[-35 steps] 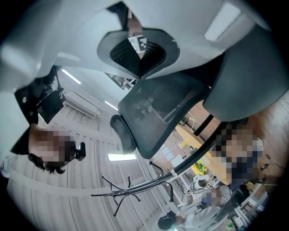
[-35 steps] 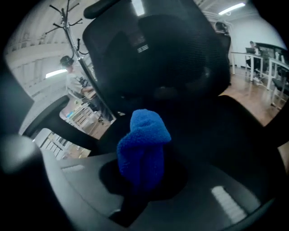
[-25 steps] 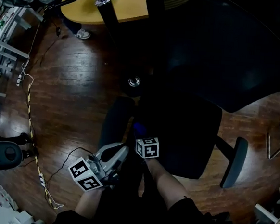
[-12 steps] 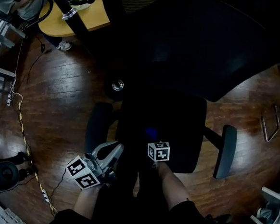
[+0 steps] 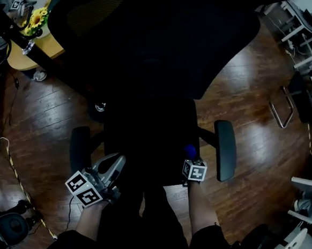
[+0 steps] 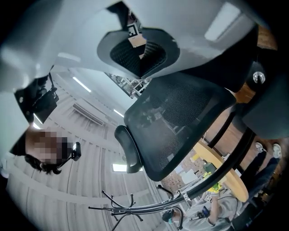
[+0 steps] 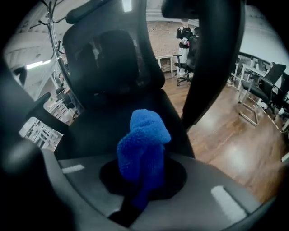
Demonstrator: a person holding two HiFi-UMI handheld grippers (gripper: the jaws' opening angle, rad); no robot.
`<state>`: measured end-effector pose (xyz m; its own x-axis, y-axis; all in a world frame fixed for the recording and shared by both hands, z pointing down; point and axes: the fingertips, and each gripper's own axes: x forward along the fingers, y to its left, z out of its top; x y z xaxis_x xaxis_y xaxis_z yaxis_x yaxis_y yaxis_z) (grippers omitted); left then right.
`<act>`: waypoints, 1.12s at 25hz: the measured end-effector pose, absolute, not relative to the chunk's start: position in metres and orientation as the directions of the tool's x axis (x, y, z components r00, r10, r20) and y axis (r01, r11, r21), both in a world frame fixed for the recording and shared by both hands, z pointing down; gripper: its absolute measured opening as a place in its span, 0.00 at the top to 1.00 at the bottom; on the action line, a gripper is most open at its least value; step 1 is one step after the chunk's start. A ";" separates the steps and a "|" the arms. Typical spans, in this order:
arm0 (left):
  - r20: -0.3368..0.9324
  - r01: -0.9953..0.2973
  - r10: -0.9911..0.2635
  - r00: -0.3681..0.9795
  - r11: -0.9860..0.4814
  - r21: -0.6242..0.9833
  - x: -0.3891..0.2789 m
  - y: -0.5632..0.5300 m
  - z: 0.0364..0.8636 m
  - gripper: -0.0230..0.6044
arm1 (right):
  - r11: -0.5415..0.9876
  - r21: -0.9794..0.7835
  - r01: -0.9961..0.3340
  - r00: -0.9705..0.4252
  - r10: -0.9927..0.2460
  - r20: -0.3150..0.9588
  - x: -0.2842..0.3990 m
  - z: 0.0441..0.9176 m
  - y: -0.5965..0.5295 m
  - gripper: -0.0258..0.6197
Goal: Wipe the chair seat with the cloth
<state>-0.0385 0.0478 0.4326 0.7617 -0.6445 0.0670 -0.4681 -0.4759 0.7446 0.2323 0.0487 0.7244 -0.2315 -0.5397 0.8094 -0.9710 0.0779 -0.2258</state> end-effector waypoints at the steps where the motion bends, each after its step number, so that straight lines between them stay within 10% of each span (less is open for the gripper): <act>1: 0.066 -0.462 -0.636 0.769 -0.482 0.744 -0.033 0.047 0.432 0.98 | 0.073 -0.214 -0.974 -0.218 -0.548 0.808 0.243 0.724 0.048 0.91; 12: 0.075 -0.473 -0.641 0.764 -0.477 0.741 -0.030 0.052 0.432 0.98 | 0.120 -0.228 -0.966 -0.254 -0.574 0.778 0.245 0.710 0.047 0.91; 28: 0.092 -0.607 -0.823 0.560 -0.332 0.722 -0.124 0.087 0.425 0.98 | 0.510 -0.560 -0.653 -0.732 -0.235 0.639 -0.098 0.700 0.134 0.91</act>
<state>-0.1237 0.0873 0.4248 0.5598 -0.8234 0.0924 -0.6073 -0.3320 0.7218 -0.0982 0.1337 0.7000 -0.7325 -0.2353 0.6388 -0.6526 0.5099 -0.5605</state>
